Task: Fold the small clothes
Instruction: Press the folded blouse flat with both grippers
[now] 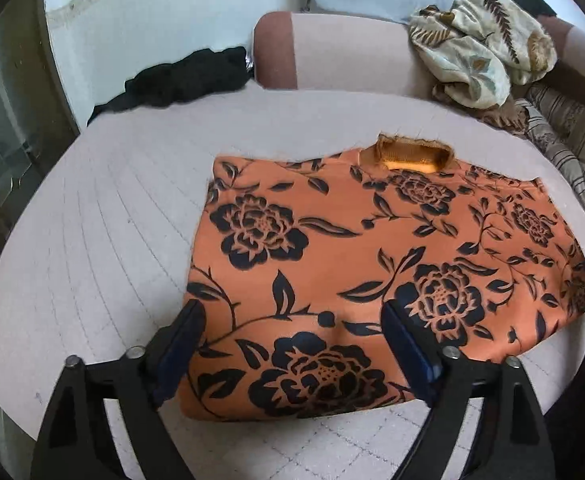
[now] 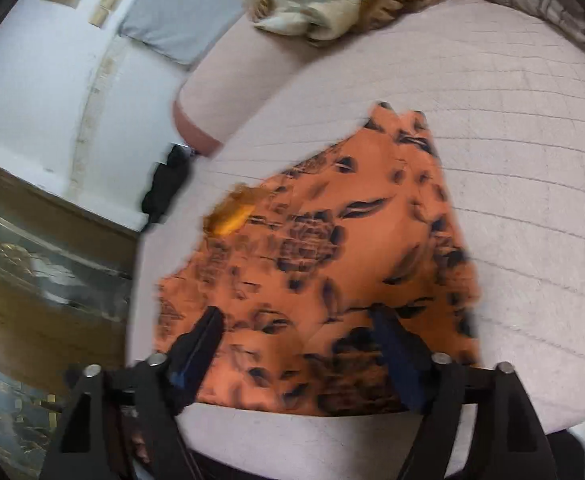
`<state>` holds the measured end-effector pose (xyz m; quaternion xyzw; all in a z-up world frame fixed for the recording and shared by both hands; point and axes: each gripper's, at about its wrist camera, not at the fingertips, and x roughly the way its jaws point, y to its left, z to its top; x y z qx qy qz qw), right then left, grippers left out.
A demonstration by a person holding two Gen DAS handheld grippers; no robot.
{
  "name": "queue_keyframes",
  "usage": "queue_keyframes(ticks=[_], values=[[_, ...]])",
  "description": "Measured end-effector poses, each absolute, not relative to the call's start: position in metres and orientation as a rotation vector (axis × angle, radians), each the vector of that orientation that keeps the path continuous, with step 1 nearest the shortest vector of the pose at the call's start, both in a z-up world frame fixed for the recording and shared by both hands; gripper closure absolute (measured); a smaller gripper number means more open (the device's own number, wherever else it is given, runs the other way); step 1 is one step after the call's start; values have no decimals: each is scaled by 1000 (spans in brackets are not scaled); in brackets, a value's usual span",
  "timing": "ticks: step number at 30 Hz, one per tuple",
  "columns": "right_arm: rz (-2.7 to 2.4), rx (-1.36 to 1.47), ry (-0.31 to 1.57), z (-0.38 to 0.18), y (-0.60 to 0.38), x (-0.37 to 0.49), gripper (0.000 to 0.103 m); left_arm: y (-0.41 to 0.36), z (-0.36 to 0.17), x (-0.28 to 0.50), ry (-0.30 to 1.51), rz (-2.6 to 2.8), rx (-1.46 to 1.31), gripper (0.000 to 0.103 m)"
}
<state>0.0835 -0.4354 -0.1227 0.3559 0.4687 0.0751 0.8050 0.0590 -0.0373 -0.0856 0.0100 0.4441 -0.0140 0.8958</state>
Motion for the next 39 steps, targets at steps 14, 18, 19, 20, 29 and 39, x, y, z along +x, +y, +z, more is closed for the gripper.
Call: queue_keyframes(ticks=[14,18,19,20,29,39], values=[[206,968,1007,-105,-406,3,23,-12,-77,41,927,-1,-151,12],[103,1084,1018,-150,-403,5,23,-18,-72,35,917,-22,-147,12],[66,1146,975,-156,-412,6,23,-20,-71,35,908,-28,-139,12],[36,1184,937,-160,-419,7,23,-22,-68,34,896,-38,-132,12],[-68,1227,847,-169,-464,3,89,-47,-74,47,913,-73,-91,12],[-29,1031,836,-130,-449,2,31,-70,-63,53,872,-129,-72,12]])
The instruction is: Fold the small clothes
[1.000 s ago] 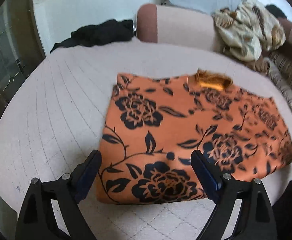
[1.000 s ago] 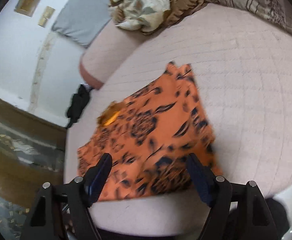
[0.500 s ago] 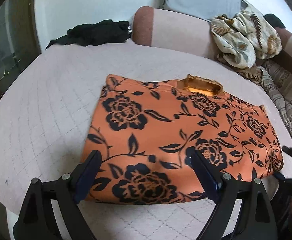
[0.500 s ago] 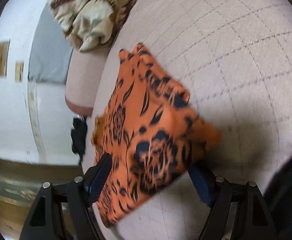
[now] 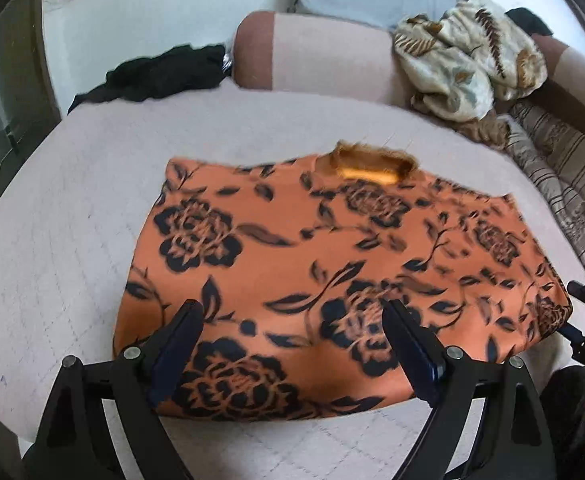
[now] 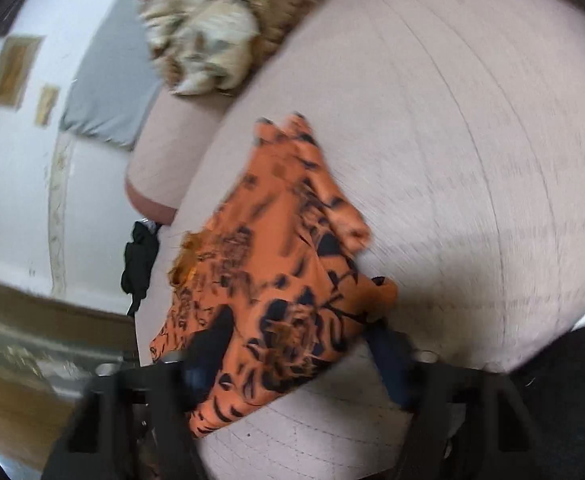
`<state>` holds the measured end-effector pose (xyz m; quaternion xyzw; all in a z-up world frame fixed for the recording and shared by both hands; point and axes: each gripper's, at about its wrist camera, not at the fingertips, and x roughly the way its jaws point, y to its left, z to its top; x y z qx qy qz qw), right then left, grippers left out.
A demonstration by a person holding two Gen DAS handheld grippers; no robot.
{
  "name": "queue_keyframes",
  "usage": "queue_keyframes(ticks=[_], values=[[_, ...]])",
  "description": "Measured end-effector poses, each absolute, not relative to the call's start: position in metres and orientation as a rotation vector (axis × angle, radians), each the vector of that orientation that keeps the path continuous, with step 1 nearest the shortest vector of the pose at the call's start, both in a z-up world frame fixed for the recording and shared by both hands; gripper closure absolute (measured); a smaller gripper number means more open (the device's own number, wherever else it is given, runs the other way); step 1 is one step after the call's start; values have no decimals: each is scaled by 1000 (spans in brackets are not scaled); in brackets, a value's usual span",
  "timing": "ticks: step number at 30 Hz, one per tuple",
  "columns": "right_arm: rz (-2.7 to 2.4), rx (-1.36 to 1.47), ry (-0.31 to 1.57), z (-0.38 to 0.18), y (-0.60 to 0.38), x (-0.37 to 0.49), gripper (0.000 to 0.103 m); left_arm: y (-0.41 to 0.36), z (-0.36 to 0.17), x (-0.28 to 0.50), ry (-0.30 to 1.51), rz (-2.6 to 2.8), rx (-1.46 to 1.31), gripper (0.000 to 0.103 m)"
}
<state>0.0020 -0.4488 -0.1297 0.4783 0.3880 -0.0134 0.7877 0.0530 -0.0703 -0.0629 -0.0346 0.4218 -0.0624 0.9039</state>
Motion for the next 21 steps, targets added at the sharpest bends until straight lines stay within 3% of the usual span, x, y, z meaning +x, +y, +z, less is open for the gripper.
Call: queue_keyframes(ticks=[6,7,9,12,14,17,19,21], values=[[-24,1115,904,-159,-458,12,32,-87,-80,69,937,-145,-68,12],[-22,1112,876,-156,-461,12,48,-89,-81,70,945,-152,-69,12],[-1,1088,880,-154,-462,14,93,-92,-78,68,920,-163,-55,12],[-35,1035,875,-145,-466,9,93,-97,-77,70,901,-167,-28,12],[-58,1019,910,-151,-465,8,90,-96,-87,75,934,-162,-35,12],[-66,1069,945,-160,-467,3,74,-94,-101,81,995,-139,-25,12],[-138,930,919,-131,-472,-5,34,-90,-94,78,963,-145,-39,12],[-200,867,870,-111,-482,-13,31,-88,-86,77,929,-151,-54,12]])
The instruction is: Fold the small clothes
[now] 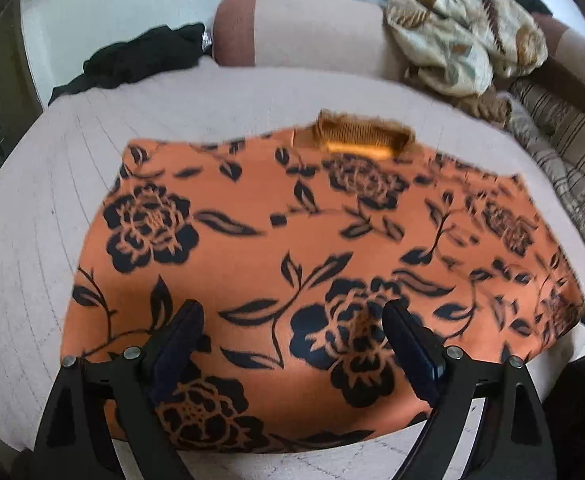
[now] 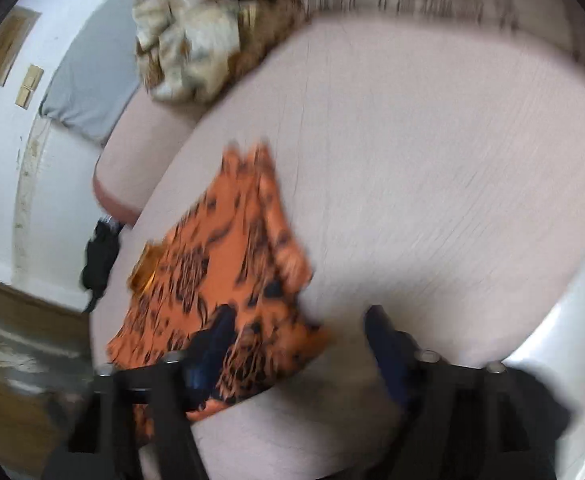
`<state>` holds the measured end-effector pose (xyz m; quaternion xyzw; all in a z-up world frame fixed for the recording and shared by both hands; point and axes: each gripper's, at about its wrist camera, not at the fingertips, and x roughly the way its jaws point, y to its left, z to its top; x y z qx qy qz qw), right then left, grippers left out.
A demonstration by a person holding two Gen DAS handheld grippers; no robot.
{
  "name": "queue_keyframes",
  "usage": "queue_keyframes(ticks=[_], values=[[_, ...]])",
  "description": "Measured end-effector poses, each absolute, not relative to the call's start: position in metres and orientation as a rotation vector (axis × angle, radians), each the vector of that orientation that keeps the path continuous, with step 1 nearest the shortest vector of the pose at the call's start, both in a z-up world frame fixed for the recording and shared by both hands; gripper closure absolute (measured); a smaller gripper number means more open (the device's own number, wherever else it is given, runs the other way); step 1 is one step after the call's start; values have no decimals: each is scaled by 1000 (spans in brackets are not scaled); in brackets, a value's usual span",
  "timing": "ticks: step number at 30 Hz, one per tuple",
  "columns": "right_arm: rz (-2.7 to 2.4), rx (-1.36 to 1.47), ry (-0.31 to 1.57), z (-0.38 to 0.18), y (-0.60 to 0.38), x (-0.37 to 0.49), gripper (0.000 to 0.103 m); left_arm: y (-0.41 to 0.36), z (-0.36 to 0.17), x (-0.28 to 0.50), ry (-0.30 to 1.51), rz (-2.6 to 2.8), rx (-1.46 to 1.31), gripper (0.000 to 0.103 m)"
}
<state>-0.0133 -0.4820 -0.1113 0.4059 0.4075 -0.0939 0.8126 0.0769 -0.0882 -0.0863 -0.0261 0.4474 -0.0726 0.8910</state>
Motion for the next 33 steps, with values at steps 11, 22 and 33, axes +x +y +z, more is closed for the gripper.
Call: queue_keyframes(ticks=[11,22,33], values=[[-28,504,1001,-96,-472,154,33,-95,-111,89,968,-148,-7,10],[-17,333,981,-92,-461,178,98,-93,-99,91,946,-149,-33,8],[-103,456,911,-85,-480,156,51,-103,-90,93,908,-154,-4,6]])
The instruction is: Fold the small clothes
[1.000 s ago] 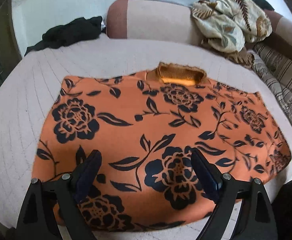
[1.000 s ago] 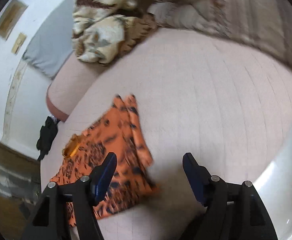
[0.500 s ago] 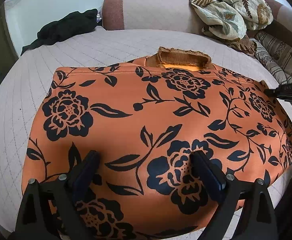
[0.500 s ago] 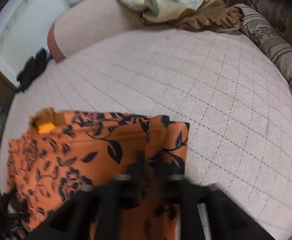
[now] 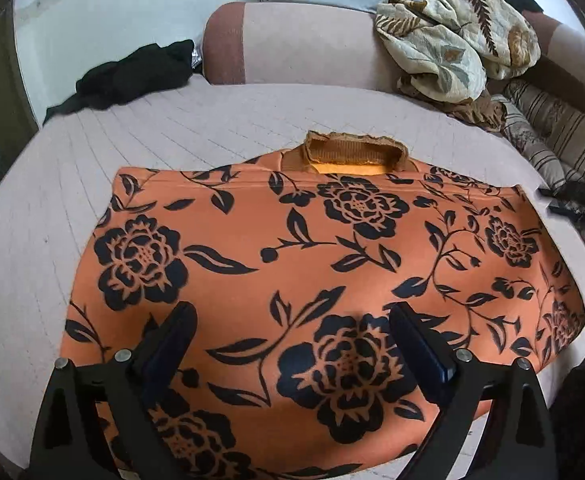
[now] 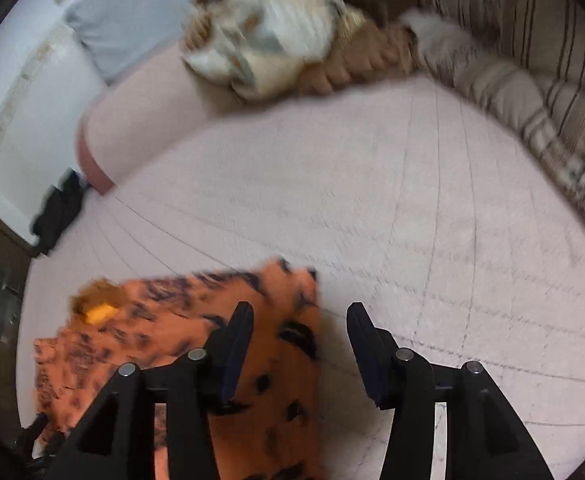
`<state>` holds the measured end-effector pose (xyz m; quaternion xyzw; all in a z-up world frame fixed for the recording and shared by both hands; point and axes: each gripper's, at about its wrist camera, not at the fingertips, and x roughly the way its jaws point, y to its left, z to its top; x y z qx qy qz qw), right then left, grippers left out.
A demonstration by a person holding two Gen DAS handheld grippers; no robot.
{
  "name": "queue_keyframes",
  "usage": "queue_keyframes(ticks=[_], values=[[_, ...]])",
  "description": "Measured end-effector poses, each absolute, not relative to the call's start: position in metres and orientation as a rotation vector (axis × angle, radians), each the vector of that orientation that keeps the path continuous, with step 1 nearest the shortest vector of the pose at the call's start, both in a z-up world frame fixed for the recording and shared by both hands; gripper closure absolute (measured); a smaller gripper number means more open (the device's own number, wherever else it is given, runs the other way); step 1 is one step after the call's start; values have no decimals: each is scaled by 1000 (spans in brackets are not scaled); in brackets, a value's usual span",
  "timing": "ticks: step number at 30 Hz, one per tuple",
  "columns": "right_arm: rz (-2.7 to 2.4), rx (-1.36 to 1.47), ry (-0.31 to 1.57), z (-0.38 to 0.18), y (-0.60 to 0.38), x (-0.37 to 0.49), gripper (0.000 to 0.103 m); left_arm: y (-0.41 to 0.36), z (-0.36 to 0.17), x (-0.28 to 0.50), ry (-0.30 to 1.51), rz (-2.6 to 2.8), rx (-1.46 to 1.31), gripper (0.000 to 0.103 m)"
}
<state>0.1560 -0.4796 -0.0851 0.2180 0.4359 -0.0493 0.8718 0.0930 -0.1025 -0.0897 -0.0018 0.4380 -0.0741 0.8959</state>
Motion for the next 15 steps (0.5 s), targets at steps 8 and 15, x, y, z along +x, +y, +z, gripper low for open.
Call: queue_keyframes(ticks=[8,15], values=[[131,622,1110,-133,-443,137,47,-103,-94,98,967,-134,-20,4],[51,725,915,-77,-451,65,22,-98,-74,88,921,-121,-24,4]])
